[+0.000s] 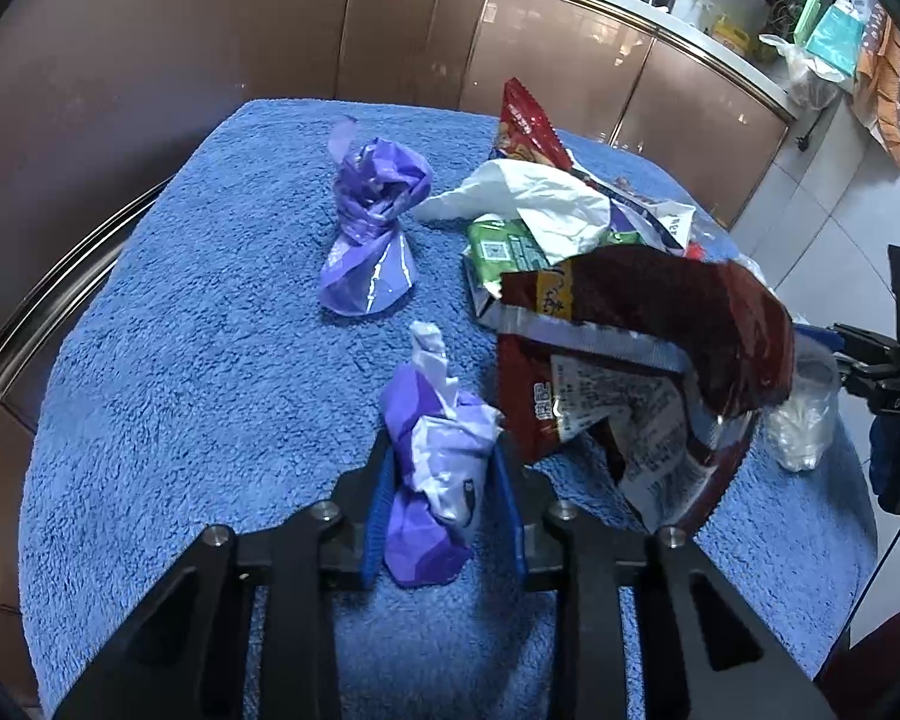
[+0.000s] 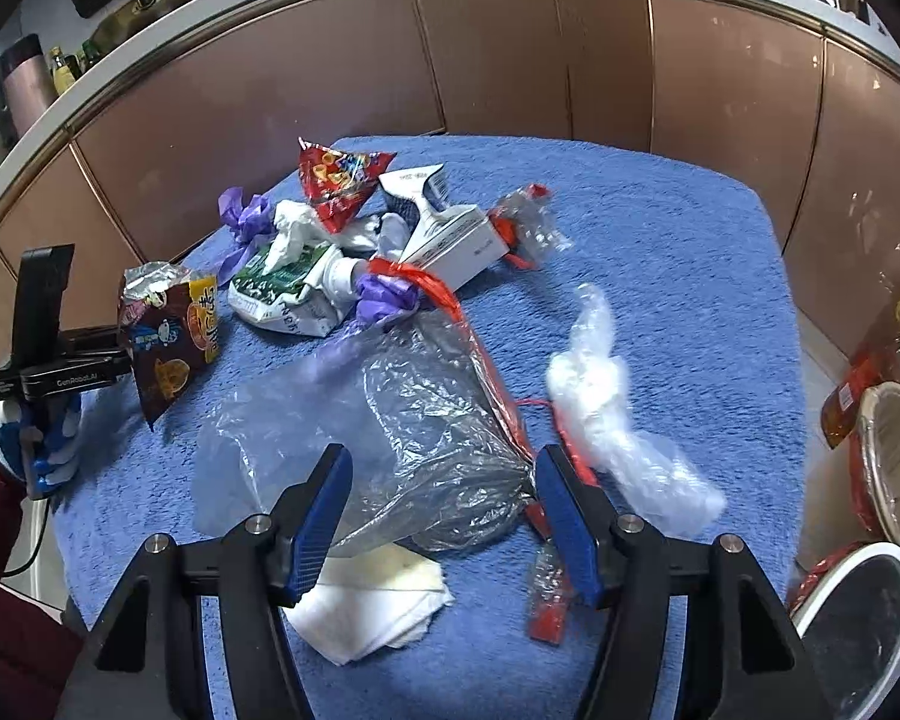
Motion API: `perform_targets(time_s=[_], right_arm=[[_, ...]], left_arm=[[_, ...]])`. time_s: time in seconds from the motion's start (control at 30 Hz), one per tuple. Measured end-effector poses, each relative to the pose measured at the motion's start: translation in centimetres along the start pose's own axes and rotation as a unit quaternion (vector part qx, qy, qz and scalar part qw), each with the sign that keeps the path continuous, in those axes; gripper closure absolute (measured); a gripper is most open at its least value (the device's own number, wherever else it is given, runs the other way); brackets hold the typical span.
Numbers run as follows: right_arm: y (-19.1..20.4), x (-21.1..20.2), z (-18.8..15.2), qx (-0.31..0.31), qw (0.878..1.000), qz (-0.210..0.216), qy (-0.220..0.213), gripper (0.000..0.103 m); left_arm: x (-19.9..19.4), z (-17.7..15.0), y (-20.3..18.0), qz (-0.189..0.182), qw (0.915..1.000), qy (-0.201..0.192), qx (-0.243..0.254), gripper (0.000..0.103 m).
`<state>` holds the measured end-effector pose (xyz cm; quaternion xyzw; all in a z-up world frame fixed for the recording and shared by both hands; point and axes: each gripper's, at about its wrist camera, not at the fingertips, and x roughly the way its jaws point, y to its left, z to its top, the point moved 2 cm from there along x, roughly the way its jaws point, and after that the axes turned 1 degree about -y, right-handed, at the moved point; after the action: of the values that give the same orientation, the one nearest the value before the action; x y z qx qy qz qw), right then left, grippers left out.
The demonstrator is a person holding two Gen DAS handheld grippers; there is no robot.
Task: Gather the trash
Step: 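Grasp the purple wrapper with the left tool while the right tool grasps the clear plastic bag, then carry both items over the black trash bin and open both tools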
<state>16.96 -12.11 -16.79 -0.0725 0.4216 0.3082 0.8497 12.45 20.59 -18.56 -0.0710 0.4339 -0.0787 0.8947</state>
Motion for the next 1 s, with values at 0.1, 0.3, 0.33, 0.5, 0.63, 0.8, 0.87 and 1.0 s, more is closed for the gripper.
perform_targets(time_s=[0.1,0.3,0.33,0.5,0.63,0.8,0.87,1.0], right_arm=[[-0.6,-1.5,0.6,0.012,1.0,-0.004,-0.027,0.042],[-3.7,-1.2,2.0,0.034,0.998,-0.046,-0.031,0.054],[-4.5,-0.3,2.1,0.041,0.998,-0.047,-0.021,0.056],[-6.4,2.0,2.2,0.071,0.997,-0.038,0.003,0.065],[-6.6,3.3,2.1,0.078,0.996,-0.023,0.023,0.073],[-6.8,1.2,3.4,0.09,0.996,-0.007,-0.023,0.075],[-6.5,-0.5,4.4,0.092,0.994,0.002,-0.052,0.075],[-5.2,-4.0,5.4,0.082,0.992,0.007,-0.095,0.075]], left_arm=[[-0.1,-0.1,-0.2,0.007,1.0,-0.004,0.001,0.075],[-0.9,-0.6,0.6,0.017,0.9995,-0.017,-0.022,0.077],[-1.0,-0.7,0.4,0.019,0.9993,-0.02,-0.026,0.077],[-2.1,-0.7,1.1,0.028,0.9982,-0.03,-0.043,0.077],[-2.9,-0.6,1.6,0.032,0.9971,-0.04,-0.056,0.077],[-4.5,-0.4,1.7,0.035,0.9955,-0.057,-0.067,0.077],[-5.6,-0.2,1.4,0.035,0.9945,-0.069,-0.07,0.078],[-8.2,0.9,-0.2,0.03,0.9937,-0.095,-0.052,0.078]])
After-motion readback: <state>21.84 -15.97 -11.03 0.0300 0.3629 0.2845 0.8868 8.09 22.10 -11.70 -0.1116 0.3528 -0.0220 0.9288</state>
